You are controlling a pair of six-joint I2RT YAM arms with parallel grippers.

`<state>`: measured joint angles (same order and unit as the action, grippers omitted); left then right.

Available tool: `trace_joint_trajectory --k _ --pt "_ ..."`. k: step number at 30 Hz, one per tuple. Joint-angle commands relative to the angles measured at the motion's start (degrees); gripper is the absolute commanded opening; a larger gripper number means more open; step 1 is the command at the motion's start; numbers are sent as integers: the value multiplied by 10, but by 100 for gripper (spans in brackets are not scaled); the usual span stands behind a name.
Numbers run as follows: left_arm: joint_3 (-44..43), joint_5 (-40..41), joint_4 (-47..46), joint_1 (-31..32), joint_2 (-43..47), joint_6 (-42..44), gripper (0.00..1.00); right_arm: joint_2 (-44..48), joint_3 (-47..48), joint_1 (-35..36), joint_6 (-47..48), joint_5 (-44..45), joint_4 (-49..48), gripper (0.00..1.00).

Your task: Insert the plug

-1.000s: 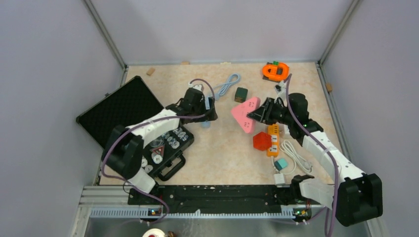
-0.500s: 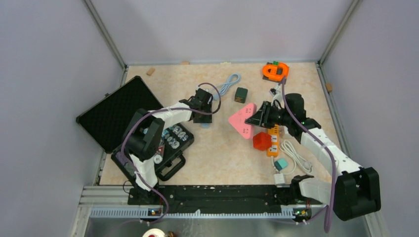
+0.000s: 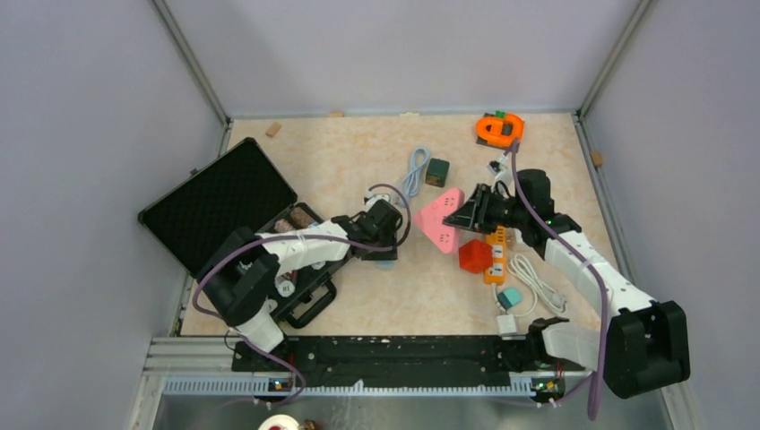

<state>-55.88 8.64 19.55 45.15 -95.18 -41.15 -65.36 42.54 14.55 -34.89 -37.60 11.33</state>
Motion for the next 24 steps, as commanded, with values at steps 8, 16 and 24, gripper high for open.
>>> trace_joint_trajectory --k 8,16,24 --pt "58 75 14 139 71 -137 43 4 -10 -5 -20 -26 -59 0" --pt "62 21 -41 153 119 -94 99 1 -22 -4 -17 -25 -60 0" --pt "126 -125 -139 73 232 -43 99 -27 -34 -4 -27 -47 -87 0"
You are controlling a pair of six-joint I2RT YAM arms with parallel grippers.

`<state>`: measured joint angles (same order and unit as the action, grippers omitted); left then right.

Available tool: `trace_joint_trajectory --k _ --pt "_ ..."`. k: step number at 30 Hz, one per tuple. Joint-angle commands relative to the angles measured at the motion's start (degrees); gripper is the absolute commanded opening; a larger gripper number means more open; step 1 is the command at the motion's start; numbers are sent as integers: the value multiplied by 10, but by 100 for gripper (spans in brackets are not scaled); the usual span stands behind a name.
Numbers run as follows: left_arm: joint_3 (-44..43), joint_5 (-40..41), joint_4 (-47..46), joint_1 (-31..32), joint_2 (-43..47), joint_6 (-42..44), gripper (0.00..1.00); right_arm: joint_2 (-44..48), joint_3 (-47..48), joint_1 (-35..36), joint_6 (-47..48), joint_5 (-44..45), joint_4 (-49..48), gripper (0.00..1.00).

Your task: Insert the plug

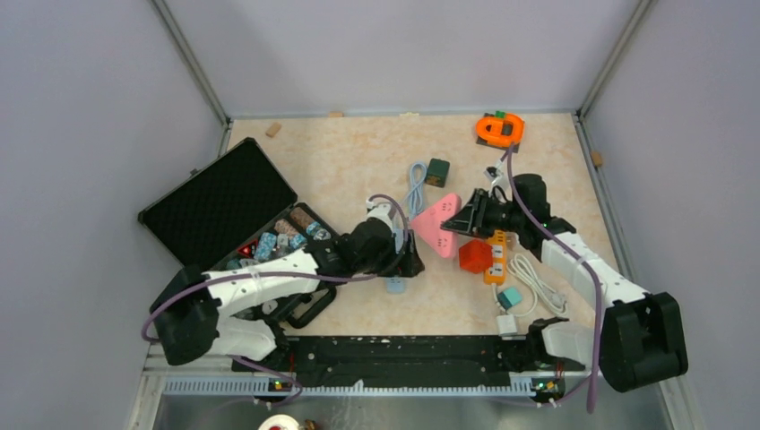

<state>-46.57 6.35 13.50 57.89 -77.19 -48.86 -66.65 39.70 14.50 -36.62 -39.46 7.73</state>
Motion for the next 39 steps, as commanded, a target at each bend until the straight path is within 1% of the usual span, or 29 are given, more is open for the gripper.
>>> trace_joint_trajectory --k 1,4,6,11,13,18,22,27,33,36,39 --pt "43 -126 -87 -72 63 36 99 -19 -6 -4 -14 -31 -56 0" --pt "72 -186 -107 -129 96 48 99 -35 -7 -4 -30 -42 -73 0" --pt "84 -209 -100 -161 117 61 99 -48 -6 -4 -44 -49 -92 0" --pt "91 -227 -53 -222 167 95 99 -100 5 2 -66 -67 -110 0" --pt "85 -211 -18 -235 192 114 99 -126 7 11 -78 -80 -127 0" --pt "53 -132 84 -238 237 178 99 -176 5 46 -118 -95 -185 0" --pt "55 -85 126 -238 266 220 99 -201 -16 60 -170 -104 -264 0" --pt "100 -49 108 -237 298 254 99 -226 -22 73 -191 -101 -295 0" --pt "158 -24 67 -237 321 249 99 -224 -23 77 -197 -100 -298 0" --pt "176 -36 40 -237 325 250 99 -219 -28 79 -198 -105 -295 0" --pt "180 -30 33 -238 320 249 99 -211 -33 80 -191 -109 -284 0"
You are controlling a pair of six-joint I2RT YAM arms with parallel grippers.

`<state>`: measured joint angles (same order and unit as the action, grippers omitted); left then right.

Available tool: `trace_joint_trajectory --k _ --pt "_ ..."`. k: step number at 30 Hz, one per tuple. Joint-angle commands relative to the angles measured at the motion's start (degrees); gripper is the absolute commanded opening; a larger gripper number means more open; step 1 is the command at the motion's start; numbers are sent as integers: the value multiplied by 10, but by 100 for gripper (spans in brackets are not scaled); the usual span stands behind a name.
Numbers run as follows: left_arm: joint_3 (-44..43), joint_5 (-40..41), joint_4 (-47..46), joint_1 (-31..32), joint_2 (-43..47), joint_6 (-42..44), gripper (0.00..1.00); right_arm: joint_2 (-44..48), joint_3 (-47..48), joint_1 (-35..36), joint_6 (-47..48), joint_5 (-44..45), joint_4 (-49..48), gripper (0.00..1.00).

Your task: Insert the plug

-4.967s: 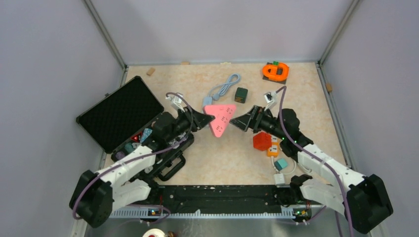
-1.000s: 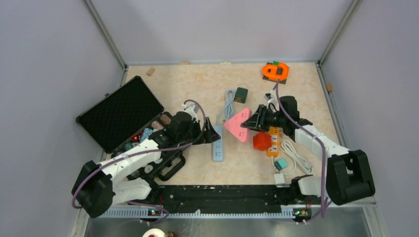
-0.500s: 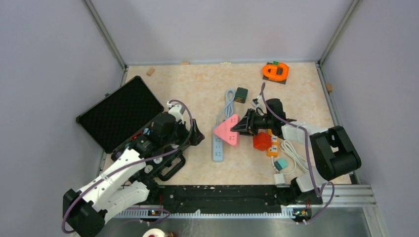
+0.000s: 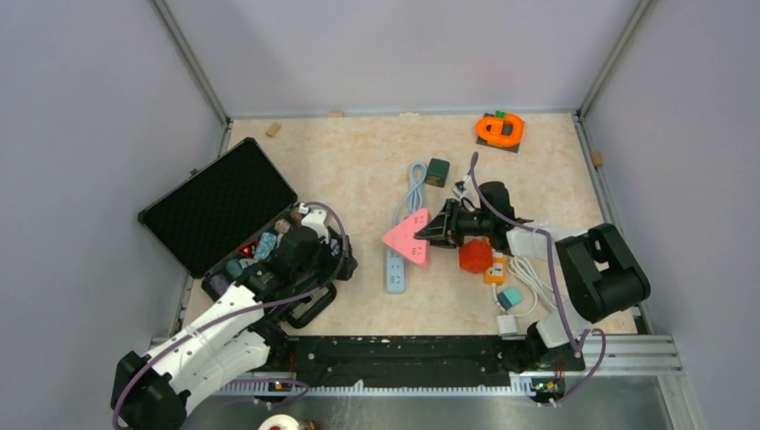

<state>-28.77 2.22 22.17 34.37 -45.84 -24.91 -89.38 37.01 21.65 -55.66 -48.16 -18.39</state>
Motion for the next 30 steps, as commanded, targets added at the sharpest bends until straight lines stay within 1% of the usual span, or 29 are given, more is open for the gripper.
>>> trace_joint_trajectory --k 1,6,11,15,20,25,30 --pt "3 9 -56 -3 6 9 99 19 -9 9 2 -21 -19 0" --pt "20 4 -77 -3 4 7 99 29 -23 12 9 -22 -15 0" --pt "22 1 -79 -2 3 6 99 30 -27 12 28 -16 1 0" --pt "20 7 -75 -3 6 7 99 15 -27 13 40 -11 3 0" --pt "21 2 -76 -2 5 7 99 4 -25 12 31 -22 -30 0" --pt "17 2 -74 -2 0 8 99 -9 -7 12 47 -20 -5 0" --pt "17 3 -76 -2 -5 8 99 -36 -4 13 50 -26 -6 0"
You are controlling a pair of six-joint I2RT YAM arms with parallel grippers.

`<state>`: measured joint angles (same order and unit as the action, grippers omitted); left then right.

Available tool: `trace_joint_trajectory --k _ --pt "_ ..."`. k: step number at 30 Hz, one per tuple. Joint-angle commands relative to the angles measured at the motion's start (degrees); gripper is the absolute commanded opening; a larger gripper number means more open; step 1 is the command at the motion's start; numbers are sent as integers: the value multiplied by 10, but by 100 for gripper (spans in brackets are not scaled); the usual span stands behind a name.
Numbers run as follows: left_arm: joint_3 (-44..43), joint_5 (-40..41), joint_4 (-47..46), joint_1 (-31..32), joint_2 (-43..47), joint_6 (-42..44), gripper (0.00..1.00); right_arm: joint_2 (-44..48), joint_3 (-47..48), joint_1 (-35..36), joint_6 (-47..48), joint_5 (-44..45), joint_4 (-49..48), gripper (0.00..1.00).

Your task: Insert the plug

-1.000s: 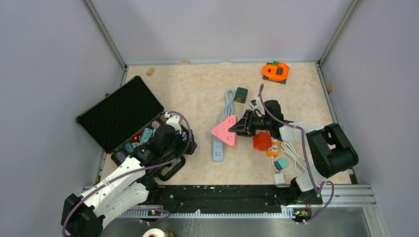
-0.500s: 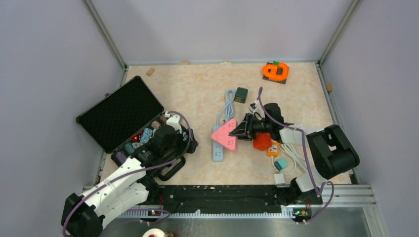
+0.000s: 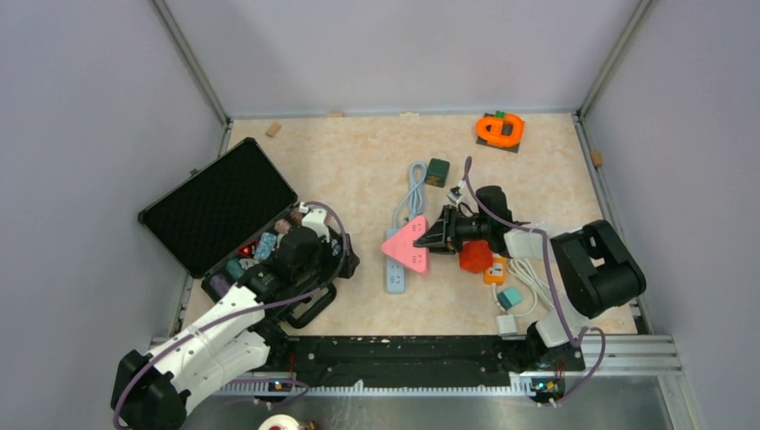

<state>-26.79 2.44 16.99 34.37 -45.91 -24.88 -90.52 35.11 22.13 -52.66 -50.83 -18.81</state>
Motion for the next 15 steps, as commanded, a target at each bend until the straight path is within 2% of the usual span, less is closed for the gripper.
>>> trace_joint_trajectory --k 1,15 --pt "-3 0 -23 -3 -6 8 99 -29 15 8 21 -2 -3 0" --pt "-10 -3 -16 -2 -2 8 99 -29 54 8 78 34 80 0"
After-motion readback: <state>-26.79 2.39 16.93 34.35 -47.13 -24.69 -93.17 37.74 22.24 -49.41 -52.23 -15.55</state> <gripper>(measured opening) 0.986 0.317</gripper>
